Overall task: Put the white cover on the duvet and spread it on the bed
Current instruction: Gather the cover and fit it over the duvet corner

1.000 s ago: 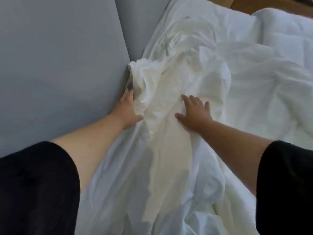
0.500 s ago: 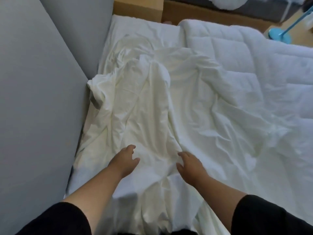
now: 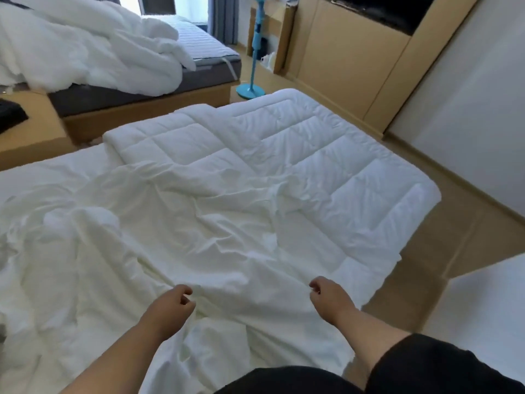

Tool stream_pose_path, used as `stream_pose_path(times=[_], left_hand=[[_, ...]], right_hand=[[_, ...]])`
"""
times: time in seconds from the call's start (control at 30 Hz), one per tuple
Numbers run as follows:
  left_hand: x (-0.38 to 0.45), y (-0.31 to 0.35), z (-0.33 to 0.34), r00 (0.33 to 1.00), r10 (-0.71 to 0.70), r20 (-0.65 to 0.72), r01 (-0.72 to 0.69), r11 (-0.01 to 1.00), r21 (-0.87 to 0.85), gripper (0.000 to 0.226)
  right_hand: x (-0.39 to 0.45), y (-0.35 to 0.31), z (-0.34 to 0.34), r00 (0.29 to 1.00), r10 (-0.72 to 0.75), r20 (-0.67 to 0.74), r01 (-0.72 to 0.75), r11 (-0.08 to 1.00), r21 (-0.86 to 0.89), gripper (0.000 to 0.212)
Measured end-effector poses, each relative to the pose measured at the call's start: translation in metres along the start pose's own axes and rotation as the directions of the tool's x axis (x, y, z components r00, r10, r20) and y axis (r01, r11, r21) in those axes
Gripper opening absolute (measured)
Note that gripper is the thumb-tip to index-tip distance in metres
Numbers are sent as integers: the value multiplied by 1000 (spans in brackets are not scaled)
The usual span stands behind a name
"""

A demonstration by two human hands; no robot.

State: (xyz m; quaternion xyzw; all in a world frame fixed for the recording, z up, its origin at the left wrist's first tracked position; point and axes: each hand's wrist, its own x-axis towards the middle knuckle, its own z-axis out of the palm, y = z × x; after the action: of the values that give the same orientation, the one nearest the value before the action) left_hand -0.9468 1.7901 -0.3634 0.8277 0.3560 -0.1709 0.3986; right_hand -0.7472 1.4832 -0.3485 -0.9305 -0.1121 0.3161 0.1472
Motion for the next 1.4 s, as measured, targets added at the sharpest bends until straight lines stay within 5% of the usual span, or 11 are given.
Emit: stream_pose_path(times=[0.17,0.4,0.6,0.7,0.8,0.93,1.03,1.13,1.23,1.3,1.4], left_hand=[[34,79,28,1000,19,0,-19,997,75,25],[80,180,135,983,-122,136,114,992,61,17],[110,242,201,922,-307,234,330,942,-63,12],[109,266,215,908,-352,228,389,910,-143,12],[97,279,220,885,-375,276,423,895,-143,15],[81,282,213,838,-468,280,536,802,-264,27],[72,285,196,805,-501,319,593,653,-470,41],[63,287,166,853,-439,281,486,475,-734,36],[46,271,133,875,-483,37,296,472,-830,23],[28,258,118,869,-490,-65,172,422,-890,22],[-9,236,103,865,-460,-197,30,441,-897,15]], right_hand=[[35,81,-49,992,116,-54,-104,976,190,34],[143,190,-60,964,175,200,-217,953,213,38],[214,237,-48,861,107,497,-192,974,122,86],[225,230,-32,852,49,522,-44,999,-23,100],[221,201,-23,780,-22,626,147,978,-149,74],[194,142,-37,692,-147,707,42,986,164,48],[163,83,-62,617,-410,672,173,903,392,41],[138,36,-78,485,-561,671,286,827,485,50],[128,16,-79,325,-567,757,98,816,570,25],[123,5,-77,368,-521,770,-114,797,594,21],[119,-20,-76,615,-370,696,-372,642,670,59]])
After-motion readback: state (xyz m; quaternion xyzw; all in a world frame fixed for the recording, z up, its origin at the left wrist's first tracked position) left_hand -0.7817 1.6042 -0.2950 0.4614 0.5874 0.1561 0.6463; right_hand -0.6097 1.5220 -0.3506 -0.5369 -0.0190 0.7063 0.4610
